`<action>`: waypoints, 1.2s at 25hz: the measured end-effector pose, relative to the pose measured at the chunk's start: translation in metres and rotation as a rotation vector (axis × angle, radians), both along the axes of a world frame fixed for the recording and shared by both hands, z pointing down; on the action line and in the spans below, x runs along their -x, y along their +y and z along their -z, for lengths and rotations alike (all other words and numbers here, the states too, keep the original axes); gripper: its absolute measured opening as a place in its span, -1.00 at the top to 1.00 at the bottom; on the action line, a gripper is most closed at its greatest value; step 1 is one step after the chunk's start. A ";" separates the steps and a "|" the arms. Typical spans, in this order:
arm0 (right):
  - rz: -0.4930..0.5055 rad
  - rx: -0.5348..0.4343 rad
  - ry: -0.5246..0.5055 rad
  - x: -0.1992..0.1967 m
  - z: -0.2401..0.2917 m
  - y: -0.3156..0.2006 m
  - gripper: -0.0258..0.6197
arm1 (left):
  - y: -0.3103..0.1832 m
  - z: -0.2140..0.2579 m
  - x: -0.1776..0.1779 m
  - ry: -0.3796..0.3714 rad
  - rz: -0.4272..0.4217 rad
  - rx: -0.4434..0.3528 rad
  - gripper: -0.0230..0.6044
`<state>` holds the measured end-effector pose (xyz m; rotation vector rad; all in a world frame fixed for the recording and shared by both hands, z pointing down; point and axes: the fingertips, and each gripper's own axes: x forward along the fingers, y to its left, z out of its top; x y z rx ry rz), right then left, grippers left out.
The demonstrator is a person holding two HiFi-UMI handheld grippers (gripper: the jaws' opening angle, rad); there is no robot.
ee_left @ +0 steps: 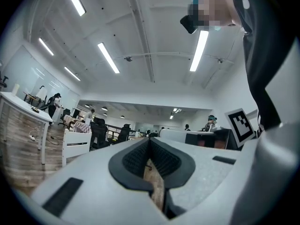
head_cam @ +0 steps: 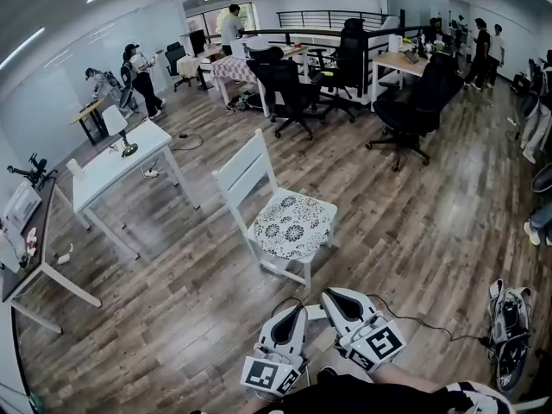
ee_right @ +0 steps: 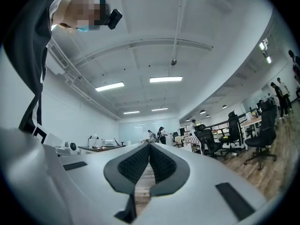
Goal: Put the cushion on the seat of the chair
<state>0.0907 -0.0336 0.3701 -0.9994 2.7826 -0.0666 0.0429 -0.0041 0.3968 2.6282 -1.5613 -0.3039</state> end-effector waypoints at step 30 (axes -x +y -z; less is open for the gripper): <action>0.014 -0.077 -0.021 -0.004 0.021 0.154 0.86 | 0.141 0.013 0.011 0.007 0.045 -0.028 0.91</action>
